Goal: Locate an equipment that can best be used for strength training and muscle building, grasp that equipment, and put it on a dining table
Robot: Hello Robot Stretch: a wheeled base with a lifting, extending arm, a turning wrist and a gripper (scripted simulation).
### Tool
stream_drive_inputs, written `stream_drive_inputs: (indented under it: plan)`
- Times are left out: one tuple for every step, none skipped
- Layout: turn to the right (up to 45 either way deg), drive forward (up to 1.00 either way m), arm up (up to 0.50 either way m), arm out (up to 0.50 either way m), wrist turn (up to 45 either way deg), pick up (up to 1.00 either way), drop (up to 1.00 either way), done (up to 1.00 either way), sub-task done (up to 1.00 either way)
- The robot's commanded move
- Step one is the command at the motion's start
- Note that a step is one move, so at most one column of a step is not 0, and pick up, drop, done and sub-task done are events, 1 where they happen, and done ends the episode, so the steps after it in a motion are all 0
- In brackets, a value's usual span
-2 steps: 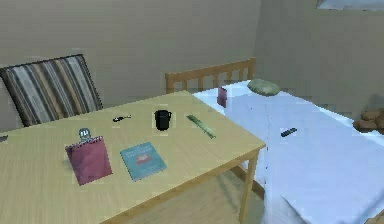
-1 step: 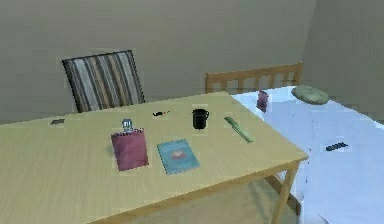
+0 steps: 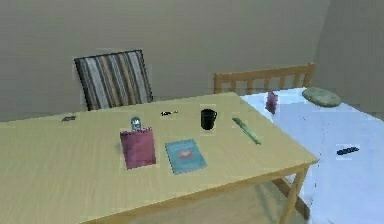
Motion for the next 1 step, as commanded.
stream_drive_inputs:
  plan:
    - [45.0, 0.0, 0.0, 0.0, 0.0, 0.0, 0.0, 0.0, 0.0]
